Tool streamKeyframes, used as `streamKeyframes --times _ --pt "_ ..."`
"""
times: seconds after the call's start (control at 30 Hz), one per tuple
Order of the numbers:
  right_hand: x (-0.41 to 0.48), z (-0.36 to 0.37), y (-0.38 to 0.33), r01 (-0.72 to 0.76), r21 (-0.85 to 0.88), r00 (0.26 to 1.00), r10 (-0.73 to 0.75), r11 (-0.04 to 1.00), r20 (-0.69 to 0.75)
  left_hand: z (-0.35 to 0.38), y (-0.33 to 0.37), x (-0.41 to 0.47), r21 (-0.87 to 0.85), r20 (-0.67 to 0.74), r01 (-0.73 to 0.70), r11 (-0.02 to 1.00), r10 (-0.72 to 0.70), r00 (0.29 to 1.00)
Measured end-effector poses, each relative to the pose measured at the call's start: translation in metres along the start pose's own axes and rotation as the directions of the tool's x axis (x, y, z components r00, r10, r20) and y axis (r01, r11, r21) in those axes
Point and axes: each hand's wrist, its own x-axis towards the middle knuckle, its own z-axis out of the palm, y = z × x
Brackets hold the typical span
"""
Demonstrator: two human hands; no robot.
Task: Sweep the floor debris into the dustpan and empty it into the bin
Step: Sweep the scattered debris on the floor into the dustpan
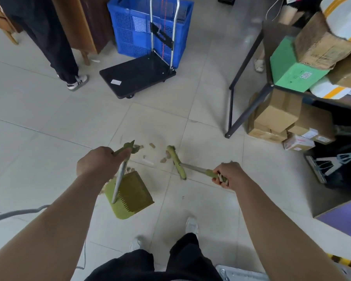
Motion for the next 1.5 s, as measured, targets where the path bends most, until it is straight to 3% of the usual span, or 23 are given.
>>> streamKeyframes --times 0.2,0.37,0.67,0.8,0.93,1.2,1.33,1.5 --pt "0.043 -0.107 -0.004 -0.008 0.083 0.994 0.017 0.997 -0.109 0.019 0.094 0.006 0.020 0.001 -0.058 0.998 0.058 0.998" --pt "0.095 -0.193 -0.010 -0.124 0.143 0.983 0.141 0.982 -0.121 0.039 0.166 0.016 0.048 0.008 -0.081 0.996 0.081 0.997" --pt "0.162 -0.257 -0.041 -0.161 0.002 0.979 0.160 0.987 -0.128 0.064 0.223 0.029 0.028 0.016 0.002 1.000 -0.002 1.000" --pt "0.164 -0.233 -0.051 -0.203 0.150 0.969 0.220 0.968 -0.110 0.067 0.224 0.031 0.030 0.000 0.045 0.999 -0.045 0.999" --pt "0.154 -0.187 -0.065 -0.122 0.208 0.988 0.138 0.971 -0.064 0.066 0.215 0.029 0.016 -0.008 0.088 0.996 -0.088 0.996" --pt "0.113 -0.088 -0.088 0.014 -0.014 0.997 -0.013 1.000 0.072 0.052 0.169 0.027 -0.030 -0.033 0.200 0.979 -0.201 0.979" --pt "0.094 -0.049 -0.095 0.022 -0.087 0.986 -0.008 0.996 0.165 0.042 0.142 0.029 -0.058 -0.043 0.232 0.971 -0.235 0.971" --pt "0.081 -0.025 -0.115 0.000 -0.144 0.984 0.025 0.990 0.174 0.026 0.118 0.038 -0.087 -0.033 0.257 0.962 -0.261 0.965"
